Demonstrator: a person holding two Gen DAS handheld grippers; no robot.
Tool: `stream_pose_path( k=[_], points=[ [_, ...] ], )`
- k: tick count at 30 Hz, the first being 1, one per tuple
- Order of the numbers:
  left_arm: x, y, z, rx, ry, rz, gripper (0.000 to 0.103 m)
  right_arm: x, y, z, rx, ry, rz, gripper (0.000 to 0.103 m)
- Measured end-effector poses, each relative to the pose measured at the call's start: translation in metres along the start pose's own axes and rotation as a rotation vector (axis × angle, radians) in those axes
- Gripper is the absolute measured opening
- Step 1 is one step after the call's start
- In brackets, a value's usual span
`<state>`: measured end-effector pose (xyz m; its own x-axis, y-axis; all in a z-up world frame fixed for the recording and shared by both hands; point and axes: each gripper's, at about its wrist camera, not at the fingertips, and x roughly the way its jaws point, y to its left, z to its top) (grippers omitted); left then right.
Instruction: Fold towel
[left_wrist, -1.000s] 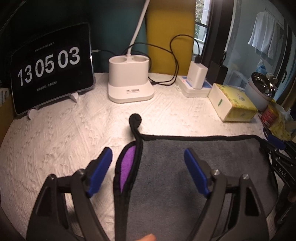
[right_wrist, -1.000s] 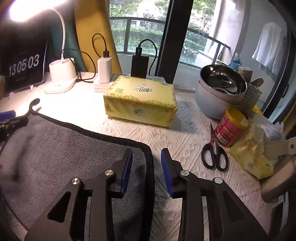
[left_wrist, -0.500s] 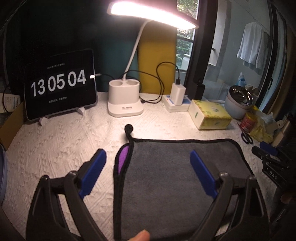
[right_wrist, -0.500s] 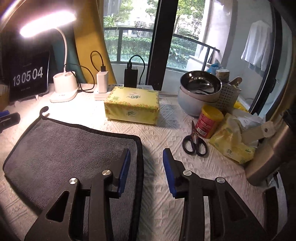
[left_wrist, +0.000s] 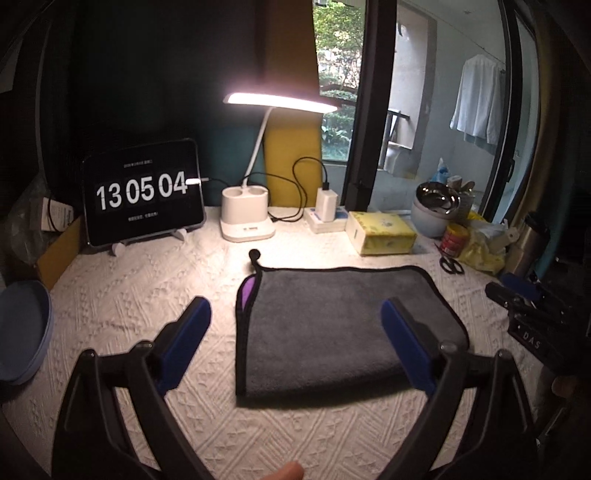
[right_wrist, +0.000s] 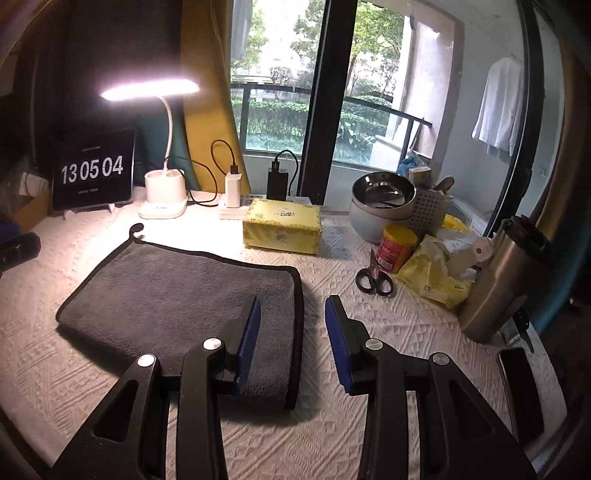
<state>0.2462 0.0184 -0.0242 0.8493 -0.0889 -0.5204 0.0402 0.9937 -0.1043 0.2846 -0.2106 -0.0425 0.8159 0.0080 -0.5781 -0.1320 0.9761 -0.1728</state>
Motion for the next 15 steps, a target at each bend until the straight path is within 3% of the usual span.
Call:
stream_pose_path(
  k=[15],
  points=[
    [-0.059,-0.012,-0.031,0.042,-0.089,-0.009,0.094,-0.061,0.008,-0.02,-0.005,-0.064,0.016,0.039]
  ],
)
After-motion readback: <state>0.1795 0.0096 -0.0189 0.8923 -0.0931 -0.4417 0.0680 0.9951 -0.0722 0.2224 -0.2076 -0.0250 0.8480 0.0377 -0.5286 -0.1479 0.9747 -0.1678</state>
